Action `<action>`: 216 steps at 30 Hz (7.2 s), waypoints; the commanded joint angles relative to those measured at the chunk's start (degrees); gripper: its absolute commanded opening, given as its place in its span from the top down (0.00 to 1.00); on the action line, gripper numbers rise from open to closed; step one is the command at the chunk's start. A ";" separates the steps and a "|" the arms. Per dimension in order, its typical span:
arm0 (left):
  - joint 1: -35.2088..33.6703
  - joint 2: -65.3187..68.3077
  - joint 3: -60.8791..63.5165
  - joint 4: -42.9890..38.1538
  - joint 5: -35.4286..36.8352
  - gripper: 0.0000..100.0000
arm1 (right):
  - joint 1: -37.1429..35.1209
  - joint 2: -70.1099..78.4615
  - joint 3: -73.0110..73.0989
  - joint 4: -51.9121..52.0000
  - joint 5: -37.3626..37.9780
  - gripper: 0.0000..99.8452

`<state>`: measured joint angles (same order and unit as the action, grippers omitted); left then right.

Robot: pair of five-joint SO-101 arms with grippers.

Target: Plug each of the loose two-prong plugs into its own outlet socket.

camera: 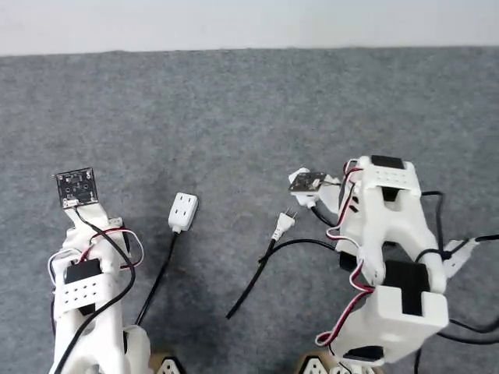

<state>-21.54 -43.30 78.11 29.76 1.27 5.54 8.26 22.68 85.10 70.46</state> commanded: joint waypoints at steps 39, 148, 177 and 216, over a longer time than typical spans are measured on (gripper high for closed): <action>-0.26 -0.18 -2.24 -1.23 -0.62 0.98 | 0.57 0.92 -7.47 -1.80 0.62 0.90; 0.00 -0.18 -2.15 -4.13 -0.53 0.98 | 4.35 -11.38 19.16 -28.26 12.31 0.99; 7.30 14.68 -14.64 11.78 -10.81 0.99 | -31.78 -50.33 -7.03 -0.04 -42.46 0.99; 16.97 14.59 -16.84 20.75 -31.82 0.99 | -47.34 -26.15 -2.46 -30.55 -62.95 0.99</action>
<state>-3.08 -24.92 61.05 52.18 -31.78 -41.85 -17.85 19.25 59.87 8.31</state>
